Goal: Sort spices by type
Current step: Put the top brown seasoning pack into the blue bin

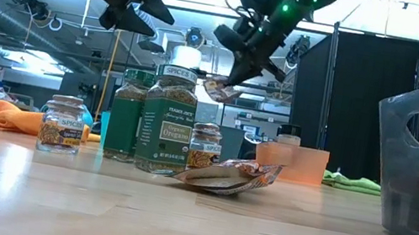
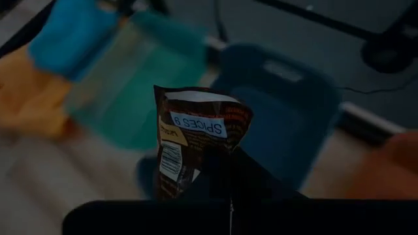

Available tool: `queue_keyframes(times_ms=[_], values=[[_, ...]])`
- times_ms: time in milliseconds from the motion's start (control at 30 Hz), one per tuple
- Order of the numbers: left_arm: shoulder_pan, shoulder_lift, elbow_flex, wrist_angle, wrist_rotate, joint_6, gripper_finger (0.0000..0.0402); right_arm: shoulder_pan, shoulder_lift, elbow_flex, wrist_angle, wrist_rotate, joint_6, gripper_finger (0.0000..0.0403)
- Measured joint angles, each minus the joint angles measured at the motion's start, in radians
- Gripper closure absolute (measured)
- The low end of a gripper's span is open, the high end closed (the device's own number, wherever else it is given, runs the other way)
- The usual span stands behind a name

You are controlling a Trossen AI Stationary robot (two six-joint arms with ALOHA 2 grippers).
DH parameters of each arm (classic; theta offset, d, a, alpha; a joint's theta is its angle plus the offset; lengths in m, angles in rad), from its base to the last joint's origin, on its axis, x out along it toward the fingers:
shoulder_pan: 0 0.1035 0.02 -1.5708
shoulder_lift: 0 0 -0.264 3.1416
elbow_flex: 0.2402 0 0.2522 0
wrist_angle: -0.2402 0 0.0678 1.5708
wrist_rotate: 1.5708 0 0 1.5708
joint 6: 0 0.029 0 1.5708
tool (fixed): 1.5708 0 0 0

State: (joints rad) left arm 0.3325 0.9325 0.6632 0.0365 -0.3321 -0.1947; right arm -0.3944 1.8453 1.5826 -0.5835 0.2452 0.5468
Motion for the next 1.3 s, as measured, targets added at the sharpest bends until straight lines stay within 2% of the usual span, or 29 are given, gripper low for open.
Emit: queue_keyframes(times_ms=[300, 567, 867, 1067, 1300], values=[[0.000, 0.000, 0.000, -0.005, -0.002, 0.002, 0.0032, -0.113, 0.000, 0.000, 0.090, 0.019, 0.020, 0.0400], [0.000, 0.000, 0.000, -0.005, -0.011, 0.005, 0.0032, -0.137, 0.018, 0.000, 0.135, 0.031, 0.037, 0.0400], [0.002, 0.000, 0.000, -0.009, -0.011, 0.005, 0.0032, -0.144, 0.132, 0.000, 0.181, 0.019, 0.089, 0.0400], [0.002, 0.000, 0.000, -0.010, -0.011, 0.006, 0.0032, -0.168, 0.157, 0.000, 0.129, 0.019, 0.129, 0.0400], [0.002, 0.000, 0.000, -0.007, -0.011, 0.008, 0.0032, -0.172, 0.160, 0.001, 0.136, 0.005, 0.101, 0.0384]])
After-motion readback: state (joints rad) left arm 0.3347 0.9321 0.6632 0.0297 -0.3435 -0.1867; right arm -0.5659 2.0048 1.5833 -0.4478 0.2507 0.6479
